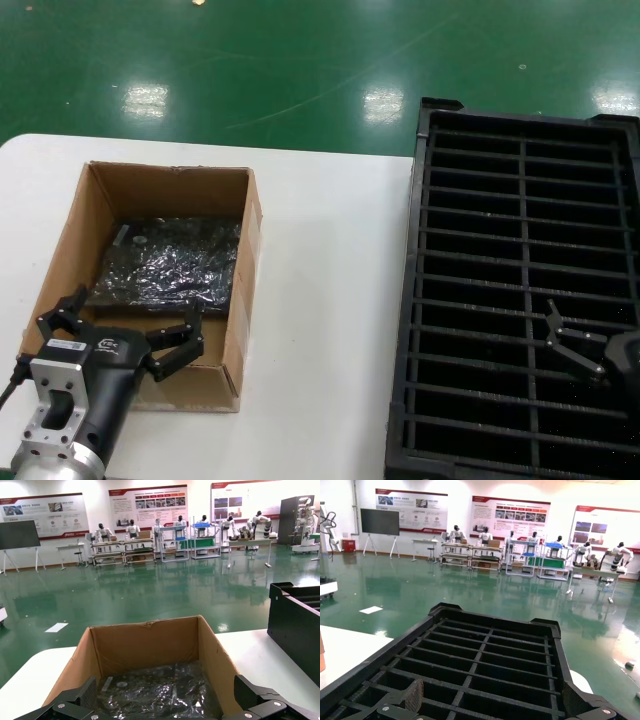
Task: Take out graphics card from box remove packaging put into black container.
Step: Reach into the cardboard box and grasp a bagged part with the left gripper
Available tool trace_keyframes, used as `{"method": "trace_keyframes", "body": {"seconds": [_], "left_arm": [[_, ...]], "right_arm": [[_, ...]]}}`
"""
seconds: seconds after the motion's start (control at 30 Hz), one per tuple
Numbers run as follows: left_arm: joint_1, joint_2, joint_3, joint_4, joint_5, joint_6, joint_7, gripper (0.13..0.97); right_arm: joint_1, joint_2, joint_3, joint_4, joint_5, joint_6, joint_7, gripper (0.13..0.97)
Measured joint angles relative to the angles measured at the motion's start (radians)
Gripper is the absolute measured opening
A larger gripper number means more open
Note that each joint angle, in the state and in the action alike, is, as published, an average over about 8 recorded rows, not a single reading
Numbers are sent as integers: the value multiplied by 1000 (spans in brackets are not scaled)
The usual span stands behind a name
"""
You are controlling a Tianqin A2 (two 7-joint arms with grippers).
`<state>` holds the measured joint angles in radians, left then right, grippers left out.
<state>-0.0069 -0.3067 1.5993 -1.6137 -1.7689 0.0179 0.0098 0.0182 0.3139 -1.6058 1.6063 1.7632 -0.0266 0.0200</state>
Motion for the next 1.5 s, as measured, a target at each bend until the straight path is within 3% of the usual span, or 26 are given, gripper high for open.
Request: {"method": "trace_keyframes", "body": {"seconds": [0.37, 0.47, 0.6, 0.73, 0.8, 0.93, 1.1, 1.33, 1.5], "left_arm": [[0, -1, 1, 0, 0, 0, 0, 966], [-3, -14, 10, -4, -2, -2, -1, 966], [-27, -78, 62, -9, -19, -24, 9, 966], [-86, -184, 156, -2, -46, -56, 49, 966], [-136, -236, 206, 19, -31, -52, 75, 966], [-275, -308, 287, 102, 83, 15, 117, 966], [-474, -352, 371, 246, 291, 144, 125, 966], [-684, -373, 477, 421, 572, 366, 95, 966], [-769, -360, 527, 536, 695, 508, 132, 966]], "right_arm": [[0, 0, 0, 0, 0, 0, 0, 966], [0, 0, 0, 0, 0, 0, 0, 966], [0, 0, 0, 0, 0, 0, 0, 966], [0, 0, 0, 0, 0, 0, 0, 966], [0, 0, 0, 0, 0, 0, 0, 966], [0, 0, 0, 0, 0, 0, 0, 966], [0, 0, 0, 0, 0, 0, 0, 966], [0, 0, 0, 0, 0, 0, 0, 966], [0, 0, 0, 0, 0, 0, 0, 966]]}}
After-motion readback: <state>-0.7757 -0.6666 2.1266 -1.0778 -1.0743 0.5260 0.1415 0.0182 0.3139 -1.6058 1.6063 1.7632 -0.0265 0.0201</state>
